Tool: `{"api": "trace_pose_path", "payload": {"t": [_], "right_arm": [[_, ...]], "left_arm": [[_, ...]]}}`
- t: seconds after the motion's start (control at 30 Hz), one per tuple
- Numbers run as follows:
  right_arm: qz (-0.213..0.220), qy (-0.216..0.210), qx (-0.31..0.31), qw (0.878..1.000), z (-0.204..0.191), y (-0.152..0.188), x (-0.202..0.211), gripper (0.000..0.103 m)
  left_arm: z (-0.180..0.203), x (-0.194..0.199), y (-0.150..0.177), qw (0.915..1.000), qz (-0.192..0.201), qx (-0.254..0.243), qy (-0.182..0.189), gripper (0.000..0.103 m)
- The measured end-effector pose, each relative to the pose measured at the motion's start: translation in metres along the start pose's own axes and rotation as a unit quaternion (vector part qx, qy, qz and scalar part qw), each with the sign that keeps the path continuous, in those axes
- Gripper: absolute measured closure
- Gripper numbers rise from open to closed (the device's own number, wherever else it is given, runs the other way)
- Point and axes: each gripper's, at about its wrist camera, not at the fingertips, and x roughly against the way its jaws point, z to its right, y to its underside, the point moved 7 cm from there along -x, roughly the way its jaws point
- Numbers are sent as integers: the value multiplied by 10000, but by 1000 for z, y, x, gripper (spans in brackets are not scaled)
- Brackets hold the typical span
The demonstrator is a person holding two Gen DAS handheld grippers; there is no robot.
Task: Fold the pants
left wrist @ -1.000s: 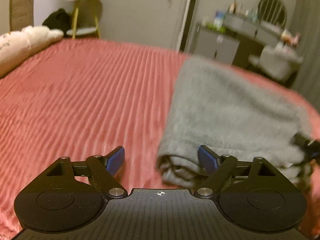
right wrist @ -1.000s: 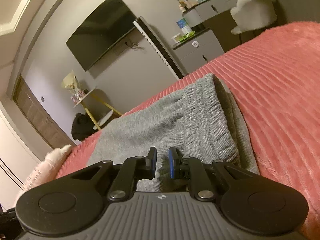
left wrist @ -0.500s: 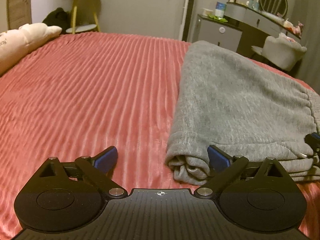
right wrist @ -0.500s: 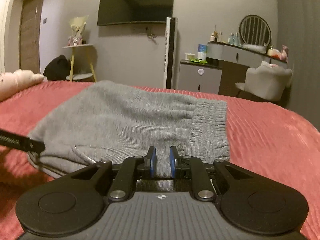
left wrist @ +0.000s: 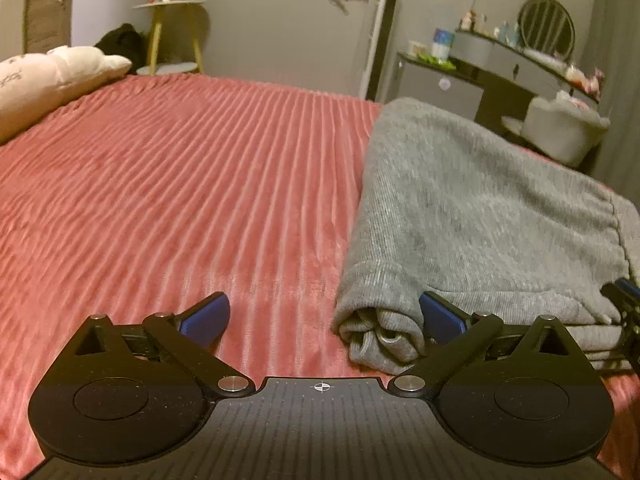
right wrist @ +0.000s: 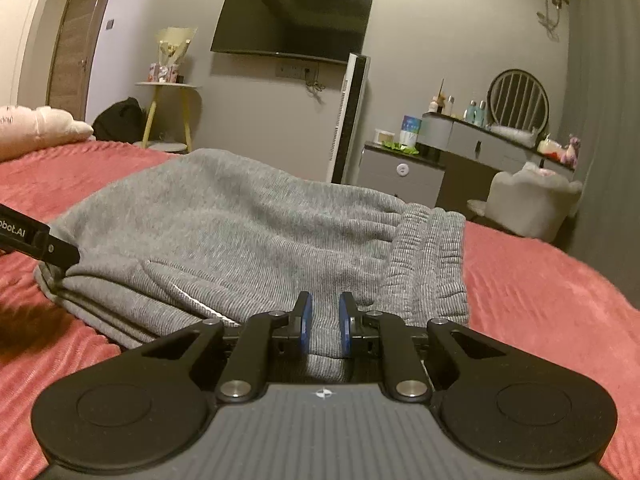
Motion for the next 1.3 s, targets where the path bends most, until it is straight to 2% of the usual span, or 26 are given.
{"api": "trace_pose_path", "payload": {"t": [0.1, 0.17, 0.2, 0.23, 0.27, 0.3, 0.33, 0.4, 0.47, 0.6, 0.67, 0.77, 0.8, 0.83, 0.87, 0.9, 0.97, 1.0, 1.03, 1.07, 1.1, 1.13, 1.17, 1.2, 1.23, 1.3], "right_arm": [[-224, 40, -206, 9995, 0, -5, 12, 88], [-468, -198, -821, 9953, 7, -6, 26, 79], [-648, -383, -1244, 9894, 12, -4, 32, 62], [-874, -666, -1674, 9797, 16, 0, 36, 35], [-1081, -723, -2041, 9703, 21, 5, 40, 19], [-1113, -687, -2379, 9624, 28, 9, 45, 9], [-1077, -714, -2721, 9535, 37, 11, 50, 9], [-1037, -903, -3636, 9213, 58, 17, 53, 9], [-1104, -1026, -4643, 8728, 79, 31, 48, 9], [-1131, -1158, -5840, 7954, 99, 57, 40, 11], [-1011, -1244, -6153, 7719, 104, 62, 38, 12], [-981, -1231, -6418, 7505, 109, 69, 27, 12], [-975, -1239, -6523, 7413, 110, 72, 23, 17], [-896, -1253, -6629, 7327, 113, 73, 21, 30], [-822, -1214, -6708, 7270, 117, 75, 21, 54], [-750, -1215, -6851, 7143, 122, 79, 23, 65], [-673, -1394, -7158, 6809, 126, 87, 22, 68], [-686, -1423, -7219, 6738, 125, 89, 21, 67], [-676, -1429, -7212, 6745, 124, 89, 20, 62], [-640, -1442, -7144, 6817, 123, 87, 18, 48], [-591, -1502, -7039, 6917, 121, 81, 16, 39], [-542, -1554, -6883, 7065, 117, 72, 14, 25], [-527, -1567, -6746, 7194, 116, 67, 13, 18], [-545, -1539, -6631, 7306, 114, 63, 11, 18], [-592, -1500, -6580, 7356, 113, 63, 7, 18], [-647, -1464, -6712, 7237, 115, 69, 1, 22]], "left_arm": [[-3, 9, 4, 9997, -174, 186, 56, 0], [-5, 16, 4, 9991, -336, 240, 56, 0], [-6, 19, 4, 9989, -374, 276, 35, 0], [-8, 23, 6, 9985, -448, 306, -5, 0], [-10, 26, 7, 9980, -541, 314, -87, 0], [-13, 28, 10, 9974, -631, 303, -198, 0], [-15, 32, 14, 9966, -710, 279, -297, 0], [-18, 38, 18, 9956, -817, 217, -409, 0], [-20, 43, 22, 9944, -934, 181, -451, 0], [-27, 52, 27, 9926, -1055, 492, -357, 0], [-31, 56, 26, 9923, -1028, 651, -242, 0], [-32, 55, 26, 9916, -984, 808, -206, 0], [-34, 55, 26, 9915, -958, 857, -198, 0], [-35, 56, 25, 9913, -911, 933, -158, 0], [-36, 57, 24, 9908, -857, 1046, -81, 0], [-38, 57, 21, 9894, -795, 1211, 37, 0], [-45, 58, 16, 9829, -635, 1689, 376, 0], [-47, 57, 14, 9775, -573, 1949, 575, 0], [-48, 55, 12, 9704, -539, 2204, 821, 0], [-47, 51, 9, 9654, -537, 2355, 987, 0], [-45, 46, 8, 9613, -549, 2461, 1113, 0], [-43, 40, 7, 9572, -597, 2552, 1225, 0], [-42, 35, 7, 9538, -638, 2627, 1314, 0], [-41, 31, 6, 9488, -670, 2726, 1446, 0], [-41, 26, 5, 9410, -708, 2894, 1606, 0], [-43, 18, 6, 9196, -802, 3306, 1966, 0]]}}
